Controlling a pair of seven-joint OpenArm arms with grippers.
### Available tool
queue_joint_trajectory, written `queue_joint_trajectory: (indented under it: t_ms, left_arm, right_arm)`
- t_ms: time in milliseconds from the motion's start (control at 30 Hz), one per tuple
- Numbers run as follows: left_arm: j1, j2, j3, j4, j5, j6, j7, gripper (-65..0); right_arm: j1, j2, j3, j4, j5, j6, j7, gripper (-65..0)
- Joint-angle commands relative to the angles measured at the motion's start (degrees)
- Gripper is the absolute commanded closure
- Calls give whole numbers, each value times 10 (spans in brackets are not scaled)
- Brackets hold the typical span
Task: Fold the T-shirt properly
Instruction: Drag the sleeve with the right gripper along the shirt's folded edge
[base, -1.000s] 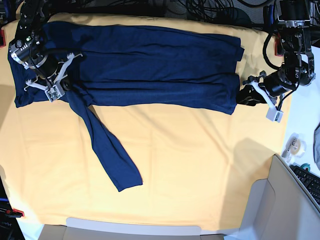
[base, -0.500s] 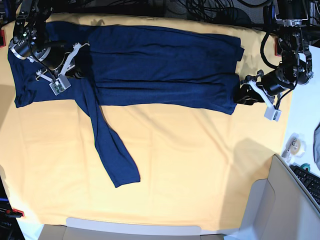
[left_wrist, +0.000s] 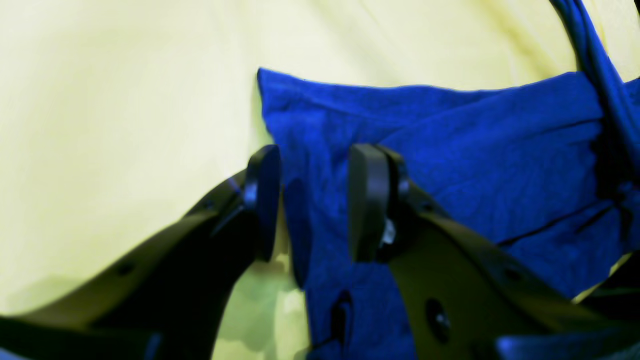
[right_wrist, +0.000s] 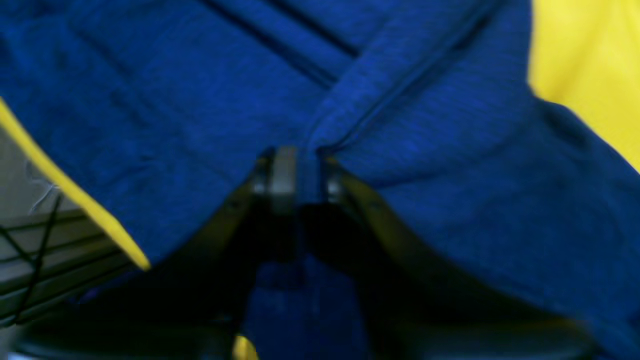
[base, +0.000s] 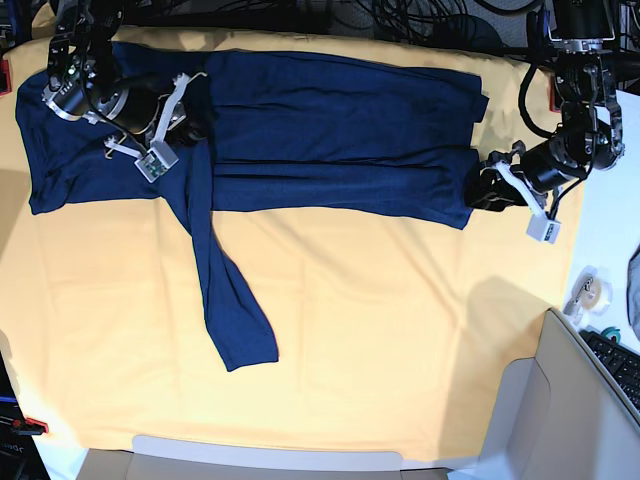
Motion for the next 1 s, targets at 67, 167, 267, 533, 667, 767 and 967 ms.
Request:
queue_joint_trajectory:
  t_ms: [67, 167, 267, 533, 667, 767, 967]
  left_arm:
    - [-6, -9, -6, 9, -8, -3, -11, -223]
    - [-5, -9, -6, 9, -8, -3, -11, -223]
    - [-5, -9, -6, 9, -8, -3, -11, -223]
    - [-5, -9, -6, 9, -8, -3, -11, -223]
    - [-5, -9, -6, 9, -8, -3, -11, -223]
    - [-5, -8, -4, 9, -8, -3, -11, -223]
    - [-5, 3, -6, 9, -8, -3, -10, -223]
  right_arm:
    - [5, 6, 3, 8, 9, 3, 8, -277]
    - [5, 6, 8, 8, 9, 3, 8, -334]
    - [15, 8, 14, 8, 9, 3, 9, -334]
    - [129, -59, 134, -15, 4, 3, 8, -334]
    - [225, -105, 139, -104, -18, -26, 9, -334]
    - [294, -141, 139, -195, -32, -83, 10, -334]
    - [389, -172, 137, -339, -67, -128, 89, -334]
